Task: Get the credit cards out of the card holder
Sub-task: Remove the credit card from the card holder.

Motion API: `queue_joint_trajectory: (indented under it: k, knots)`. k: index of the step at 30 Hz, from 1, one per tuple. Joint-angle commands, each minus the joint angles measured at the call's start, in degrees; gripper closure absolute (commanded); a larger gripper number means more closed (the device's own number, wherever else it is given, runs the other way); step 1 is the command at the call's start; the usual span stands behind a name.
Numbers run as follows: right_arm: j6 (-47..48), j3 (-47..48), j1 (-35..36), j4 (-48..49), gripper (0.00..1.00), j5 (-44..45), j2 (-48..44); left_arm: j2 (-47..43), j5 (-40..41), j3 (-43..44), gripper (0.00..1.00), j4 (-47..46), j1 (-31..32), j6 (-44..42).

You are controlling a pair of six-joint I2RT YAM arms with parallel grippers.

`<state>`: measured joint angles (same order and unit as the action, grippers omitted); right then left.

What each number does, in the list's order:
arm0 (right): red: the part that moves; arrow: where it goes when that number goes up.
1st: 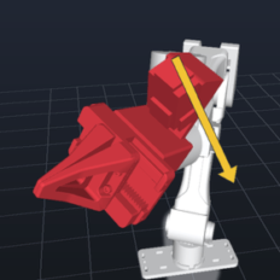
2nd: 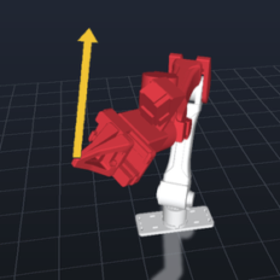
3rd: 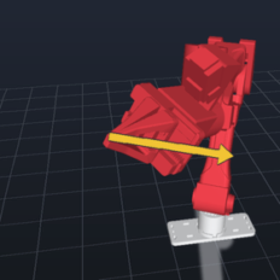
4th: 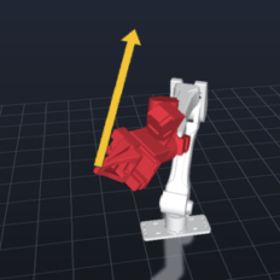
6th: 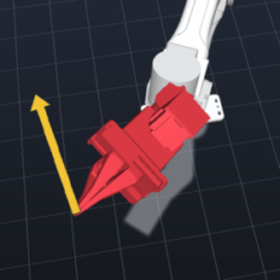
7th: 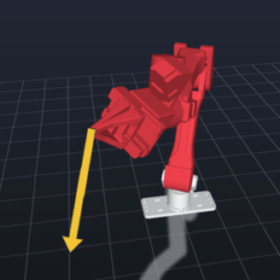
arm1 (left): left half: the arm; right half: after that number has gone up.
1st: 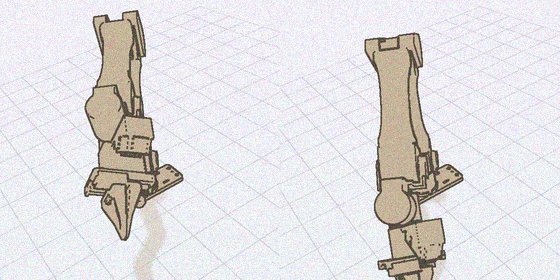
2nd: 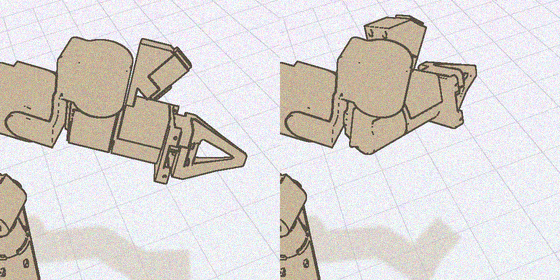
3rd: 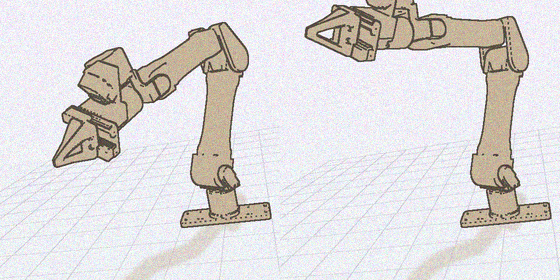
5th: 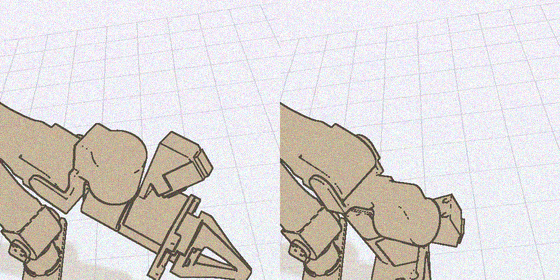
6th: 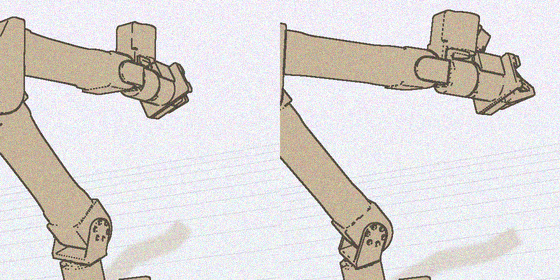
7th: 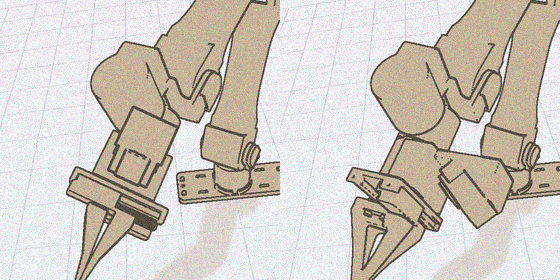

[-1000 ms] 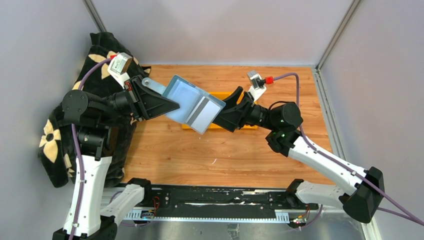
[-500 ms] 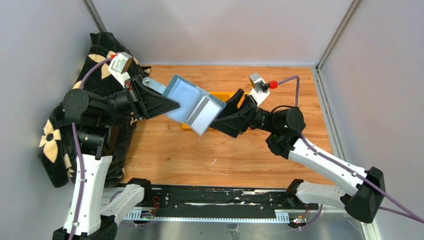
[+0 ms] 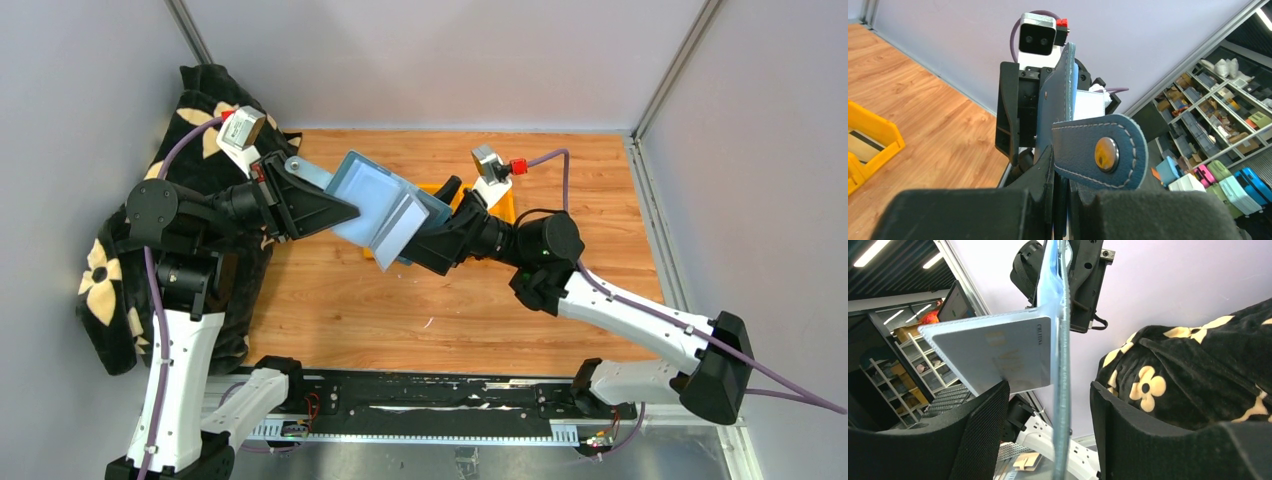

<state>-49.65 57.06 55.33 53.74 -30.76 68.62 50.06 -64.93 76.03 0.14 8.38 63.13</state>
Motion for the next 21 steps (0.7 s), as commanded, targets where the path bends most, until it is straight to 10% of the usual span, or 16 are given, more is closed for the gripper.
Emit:
queue_joint_trajectory:
  k: [1, 7, 21]
  knots:
    - [3.1, 1.9, 2.8, 3.3, 0.36, 5.0, -0.9, -1.0, -0.1, -0.4, 1.00, 1.6, 0.0, -3.0]
    - [12.4, 3.2, 6.3, -7.0, 0.37, 14.7, -2.8, -1.7, 0.5, -1.0, 1.00, 4.4, 0.0, -6.3]
    - [22.4, 6.0, 9.8, -22.8, 0.76, 22.1, -6.3, -3.4, 5.0, 1.0, 0.93, 18.9, 0.0, -24.4]
